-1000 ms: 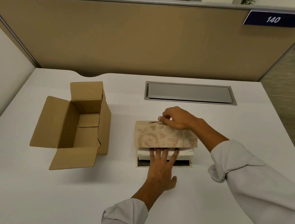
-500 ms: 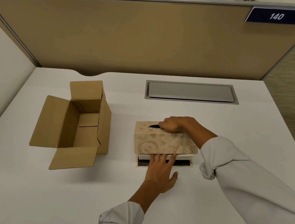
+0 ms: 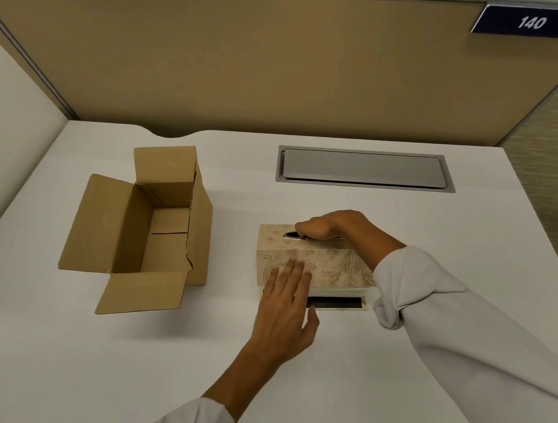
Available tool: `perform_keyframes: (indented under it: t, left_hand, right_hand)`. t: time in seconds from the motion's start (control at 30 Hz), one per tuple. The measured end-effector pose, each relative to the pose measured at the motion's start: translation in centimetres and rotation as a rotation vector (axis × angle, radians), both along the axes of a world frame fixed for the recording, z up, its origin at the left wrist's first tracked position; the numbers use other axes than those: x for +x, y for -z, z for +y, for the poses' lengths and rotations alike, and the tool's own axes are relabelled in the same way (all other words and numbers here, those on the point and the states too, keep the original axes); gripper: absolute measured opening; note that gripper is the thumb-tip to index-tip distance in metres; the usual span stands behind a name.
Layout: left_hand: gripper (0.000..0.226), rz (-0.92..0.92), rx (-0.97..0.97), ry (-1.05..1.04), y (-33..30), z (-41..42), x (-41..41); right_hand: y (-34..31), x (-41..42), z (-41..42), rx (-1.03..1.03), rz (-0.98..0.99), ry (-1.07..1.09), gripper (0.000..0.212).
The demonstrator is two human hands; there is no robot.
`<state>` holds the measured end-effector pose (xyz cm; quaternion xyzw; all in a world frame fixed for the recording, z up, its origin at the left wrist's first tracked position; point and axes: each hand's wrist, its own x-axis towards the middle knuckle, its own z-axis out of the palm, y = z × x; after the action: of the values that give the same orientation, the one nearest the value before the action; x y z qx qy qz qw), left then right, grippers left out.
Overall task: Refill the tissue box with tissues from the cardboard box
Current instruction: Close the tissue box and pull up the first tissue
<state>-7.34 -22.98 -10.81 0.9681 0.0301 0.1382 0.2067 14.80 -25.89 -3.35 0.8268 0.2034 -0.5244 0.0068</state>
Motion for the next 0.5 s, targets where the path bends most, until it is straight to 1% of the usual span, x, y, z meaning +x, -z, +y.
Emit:
perform_keyframes:
  t: [0.07,0.13,0.23,0.3,0.4,0.5]
  left_hand:
    - [0.089,0.197,0.031,-0.067,-1.2,-0.5,1.9]
    - [0.101,0.316,0.072,-0.109,-1.6,-0.9,3.1]
    - [0.101,0.387,0.133,-0.131,-1.5,-1.4,3.0]
    - [0.096,0.388,0.186,-0.112,-1.3,-1.9,2.0]
    - [0.096,0.358,0.205,-0.078,0.0,-2.6,0.0]
    - [0.094,0.36,0.193,-0.075,1.2,-3.0,-1.4]
  right_hand:
    - [-0.4,-0.2,0.3,-0.025,0.011,-0.01,0.06]
    - [-0.6,-0.5,0.6,-0.043,0.02,-0.016,0.064]
    - [-0.6,-0.8,0.8,-0.055,0.016,0.005,0.06]
    - [-0.7,-1.1,1.1,-0.081,0.042,0.026,0.054]
    - [-0.6,-2.0,1.4,-0.129,0.096,0.042,0.057]
    - [-0.5,-3.3,1.5,-0.171,0.118,0.016,0.045]
